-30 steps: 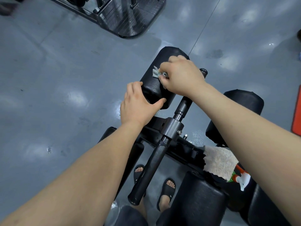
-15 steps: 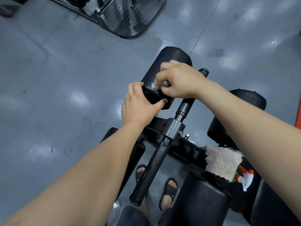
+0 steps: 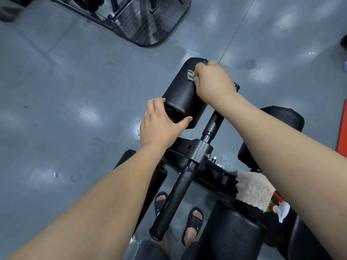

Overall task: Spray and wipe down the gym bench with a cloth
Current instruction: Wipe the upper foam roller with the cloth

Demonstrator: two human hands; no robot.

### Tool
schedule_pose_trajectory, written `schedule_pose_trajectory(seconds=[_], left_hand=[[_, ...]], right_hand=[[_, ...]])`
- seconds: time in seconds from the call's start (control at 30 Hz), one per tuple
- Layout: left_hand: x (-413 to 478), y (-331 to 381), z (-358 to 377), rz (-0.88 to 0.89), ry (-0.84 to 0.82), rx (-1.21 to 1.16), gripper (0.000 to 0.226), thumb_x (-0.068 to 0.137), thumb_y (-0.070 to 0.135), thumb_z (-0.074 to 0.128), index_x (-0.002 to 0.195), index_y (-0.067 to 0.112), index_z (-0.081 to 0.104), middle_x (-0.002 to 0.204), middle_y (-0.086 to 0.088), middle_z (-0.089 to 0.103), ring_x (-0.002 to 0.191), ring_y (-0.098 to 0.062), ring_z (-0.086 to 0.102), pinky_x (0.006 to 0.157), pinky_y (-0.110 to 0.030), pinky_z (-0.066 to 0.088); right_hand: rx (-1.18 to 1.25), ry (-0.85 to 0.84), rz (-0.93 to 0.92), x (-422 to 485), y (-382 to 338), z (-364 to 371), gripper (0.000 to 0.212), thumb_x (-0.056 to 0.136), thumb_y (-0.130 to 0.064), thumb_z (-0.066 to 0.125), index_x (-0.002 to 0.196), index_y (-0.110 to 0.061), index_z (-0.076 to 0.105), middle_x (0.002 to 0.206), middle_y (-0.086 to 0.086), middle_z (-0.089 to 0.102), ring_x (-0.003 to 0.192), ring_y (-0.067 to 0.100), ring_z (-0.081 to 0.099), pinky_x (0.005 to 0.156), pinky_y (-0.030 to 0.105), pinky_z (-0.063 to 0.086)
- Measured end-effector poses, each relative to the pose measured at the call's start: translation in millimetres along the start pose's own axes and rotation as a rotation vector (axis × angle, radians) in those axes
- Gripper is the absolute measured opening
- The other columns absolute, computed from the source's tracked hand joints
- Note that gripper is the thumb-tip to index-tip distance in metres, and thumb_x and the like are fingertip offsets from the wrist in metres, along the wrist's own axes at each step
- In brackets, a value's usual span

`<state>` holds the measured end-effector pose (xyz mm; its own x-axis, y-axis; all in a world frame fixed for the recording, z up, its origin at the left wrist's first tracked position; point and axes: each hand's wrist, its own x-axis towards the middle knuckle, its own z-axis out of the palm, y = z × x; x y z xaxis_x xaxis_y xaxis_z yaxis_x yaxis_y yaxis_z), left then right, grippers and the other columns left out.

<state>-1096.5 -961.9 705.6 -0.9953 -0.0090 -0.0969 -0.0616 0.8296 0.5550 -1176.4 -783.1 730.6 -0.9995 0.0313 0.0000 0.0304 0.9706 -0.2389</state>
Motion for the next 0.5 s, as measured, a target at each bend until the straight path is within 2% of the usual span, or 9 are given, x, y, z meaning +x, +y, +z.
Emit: schedule_pose_trajectory(seconds=[0.13,0.3,0.37,0.43,0.5], left_hand=[[0.3,-0.9,-0.5,0.004,0.004,0.001,0.088,0.071,0.074,0.073,0.135,0.023,0.042,0.137,0.010,0.041,0.123,-0.018,0.051,0.093,-0.038,0.045],[0.4,-0.8,-0.8,0.004,-0.002,-0.007,0.087,0.071,0.074,0.073,0.134,0.024,0.041,0.135,0.010,0.041,0.122,-0.018,0.051,0.092,-0.036,0.043],[0.4,-0.6,-1.1,0.002,-0.003,-0.012,0.087,0.070,0.075,0.073,0.135,0.024,0.041,0.135,0.011,0.041,0.122,-0.017,0.051,0.092,-0.036,0.044],[0.5,-0.6,-1.1,-0.001,-0.008,-0.015,0.088,0.070,0.075,0.072,0.135,0.025,0.041,0.135,0.011,0.040,0.122,-0.017,0.051,0.093,-0.036,0.044],[0.7,-0.5,-1.3,-0.004,-0.013,-0.017,0.087,0.071,0.075,0.072,0.134,0.025,0.041,0.135,0.011,0.040,0.122,-0.017,0.051,0.094,-0.037,0.044]], right_hand=[[0.012,-0.043,0.058,23.5,3.2,-4.3,0.023,0.094,-0.007,0.051,0.116,-0.007,0.057,0.119,0.022,0.051,0.079,0.036,0.054,0.070,0.032,0.039],[0.057,-0.026,0.142,43.0,11.6,-11.7,0.026,0.096,-0.007,0.046,0.121,-0.008,0.056,0.122,0.025,0.052,0.091,0.039,0.056,0.074,0.030,0.034],[0.131,-0.022,0.186,47.9,16.2,-14.6,0.027,0.098,-0.009,0.046,0.123,-0.009,0.057,0.123,0.024,0.055,0.102,0.039,0.056,0.076,0.029,0.036],[0.226,-0.019,0.238,50.6,23.0,-19.5,0.026,0.100,-0.017,0.048,0.121,-0.011,0.062,0.118,0.019,0.064,0.111,0.036,0.057,0.082,0.031,0.042],[0.295,-0.078,0.276,49.5,30.5,-28.2,0.024,0.096,-0.020,0.050,0.110,-0.015,0.068,0.102,0.011,0.069,0.102,0.031,0.064,0.084,0.031,0.048]])
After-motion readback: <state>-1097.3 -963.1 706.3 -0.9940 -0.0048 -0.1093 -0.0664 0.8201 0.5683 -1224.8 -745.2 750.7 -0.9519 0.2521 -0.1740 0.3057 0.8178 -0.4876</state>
